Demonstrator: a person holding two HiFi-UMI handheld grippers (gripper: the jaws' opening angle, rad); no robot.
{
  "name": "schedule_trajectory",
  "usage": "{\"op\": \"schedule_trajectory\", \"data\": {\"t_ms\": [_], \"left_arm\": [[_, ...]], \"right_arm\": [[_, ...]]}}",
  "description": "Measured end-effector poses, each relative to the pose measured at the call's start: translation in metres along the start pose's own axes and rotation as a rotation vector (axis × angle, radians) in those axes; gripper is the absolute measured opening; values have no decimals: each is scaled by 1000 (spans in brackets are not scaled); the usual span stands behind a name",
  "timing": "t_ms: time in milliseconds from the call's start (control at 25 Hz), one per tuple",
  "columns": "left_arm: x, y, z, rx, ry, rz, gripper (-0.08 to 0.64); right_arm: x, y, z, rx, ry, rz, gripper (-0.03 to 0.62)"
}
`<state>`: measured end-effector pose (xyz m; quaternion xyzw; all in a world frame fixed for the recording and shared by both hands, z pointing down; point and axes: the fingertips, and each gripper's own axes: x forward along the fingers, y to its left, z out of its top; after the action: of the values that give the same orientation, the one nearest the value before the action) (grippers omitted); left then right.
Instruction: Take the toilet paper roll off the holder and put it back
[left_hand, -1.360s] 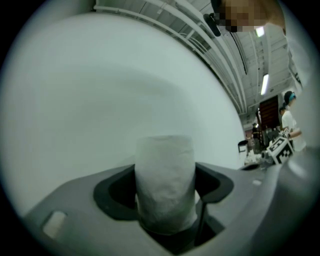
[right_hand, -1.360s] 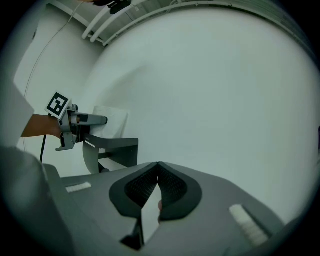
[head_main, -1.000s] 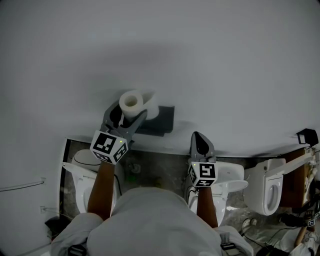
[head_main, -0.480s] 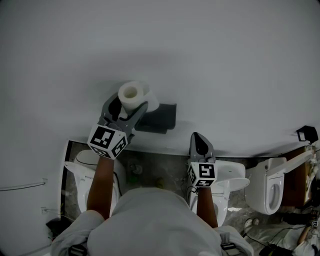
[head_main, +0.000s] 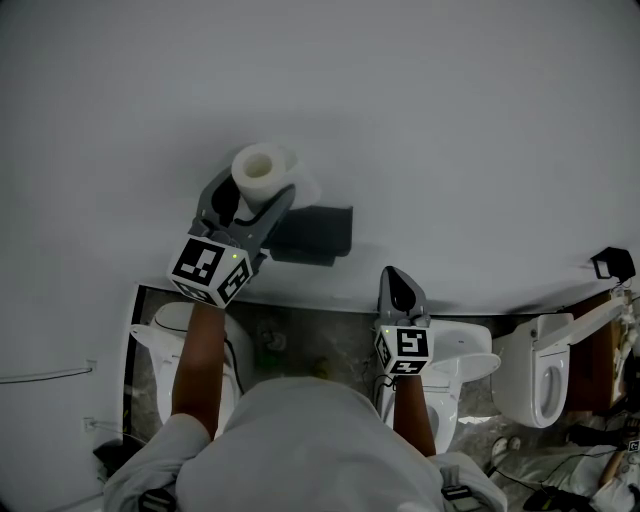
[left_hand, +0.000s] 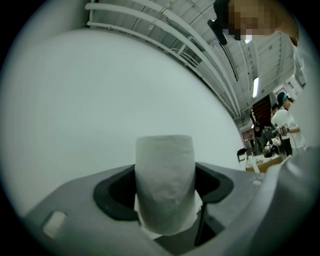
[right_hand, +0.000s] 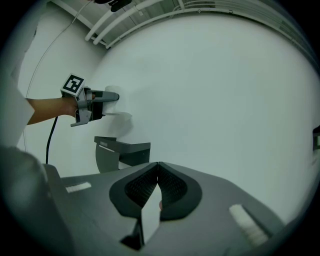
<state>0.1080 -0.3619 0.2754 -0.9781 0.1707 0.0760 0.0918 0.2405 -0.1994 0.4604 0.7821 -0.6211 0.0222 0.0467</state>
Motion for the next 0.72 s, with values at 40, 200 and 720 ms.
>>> {"op": "schedule_trajectory", "data": {"t_ms": [40,200,720], "left_arm": [[0,2,3,2,-4,1,327],[-2,8,18,27,-26,5,327],[-3,19,63,81,-84,35,327]], "right_arm": [[0,1,1,-2,-2,1,2],[0,4,4,-5,-8,1,2],[1,6,4,-7,-9,7,2]]}}
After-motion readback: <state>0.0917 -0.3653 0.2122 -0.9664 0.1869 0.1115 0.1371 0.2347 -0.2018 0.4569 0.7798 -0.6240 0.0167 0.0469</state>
